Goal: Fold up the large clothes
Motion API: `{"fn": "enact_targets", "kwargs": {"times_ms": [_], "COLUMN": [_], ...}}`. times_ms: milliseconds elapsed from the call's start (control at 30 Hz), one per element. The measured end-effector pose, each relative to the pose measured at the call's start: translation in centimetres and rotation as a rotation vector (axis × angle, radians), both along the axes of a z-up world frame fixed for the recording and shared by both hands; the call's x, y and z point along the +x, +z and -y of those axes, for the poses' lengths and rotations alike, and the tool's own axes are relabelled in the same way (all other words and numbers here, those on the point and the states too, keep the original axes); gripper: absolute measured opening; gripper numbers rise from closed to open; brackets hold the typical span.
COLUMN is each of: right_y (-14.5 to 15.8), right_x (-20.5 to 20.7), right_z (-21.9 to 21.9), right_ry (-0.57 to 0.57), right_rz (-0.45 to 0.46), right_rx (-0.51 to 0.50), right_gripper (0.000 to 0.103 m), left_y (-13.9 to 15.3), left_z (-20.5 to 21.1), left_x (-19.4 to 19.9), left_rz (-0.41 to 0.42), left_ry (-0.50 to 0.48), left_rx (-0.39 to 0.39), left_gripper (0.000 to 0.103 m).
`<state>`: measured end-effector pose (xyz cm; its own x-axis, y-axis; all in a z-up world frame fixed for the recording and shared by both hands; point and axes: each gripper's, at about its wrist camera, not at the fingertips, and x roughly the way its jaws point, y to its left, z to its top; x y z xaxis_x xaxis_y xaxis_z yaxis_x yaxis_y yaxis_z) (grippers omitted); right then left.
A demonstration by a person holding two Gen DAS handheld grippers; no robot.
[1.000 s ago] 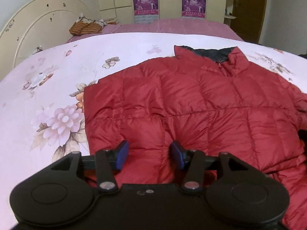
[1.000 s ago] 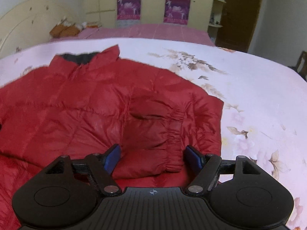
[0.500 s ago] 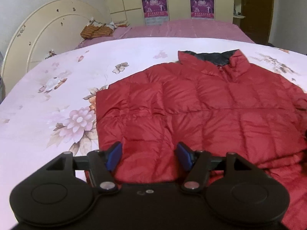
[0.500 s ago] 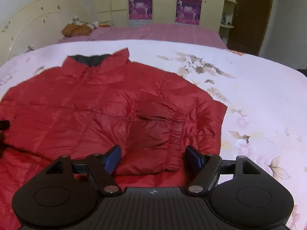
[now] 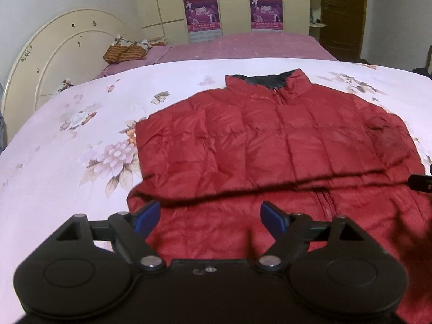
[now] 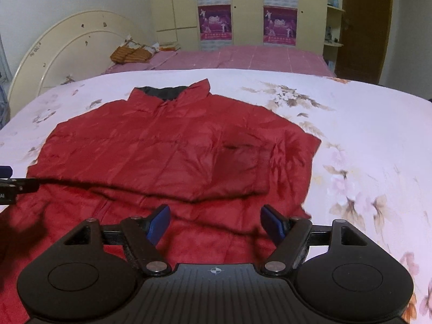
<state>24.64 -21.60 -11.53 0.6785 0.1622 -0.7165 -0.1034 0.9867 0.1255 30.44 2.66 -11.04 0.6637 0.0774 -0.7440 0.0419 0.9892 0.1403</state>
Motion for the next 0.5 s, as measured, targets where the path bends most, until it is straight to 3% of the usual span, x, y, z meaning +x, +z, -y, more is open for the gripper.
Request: {"fn": "enact_targets", "kwargs": {"times_ms": [500], "right_y": [0.1], "right_x": [-10.0], "right_z": [-1.4], "right_ry": [-0.107], "right_rz": [-0.062], "right_rx": [-0.049], "right_gripper": [0.074], "left_y": [-0.9], "left_z": [-3.5], "left_x": [-7.2], "left_rz": [-0.022], "left_ry": [-0.075], "left_rx": [-0.043], "left_gripper": [0.085]}}
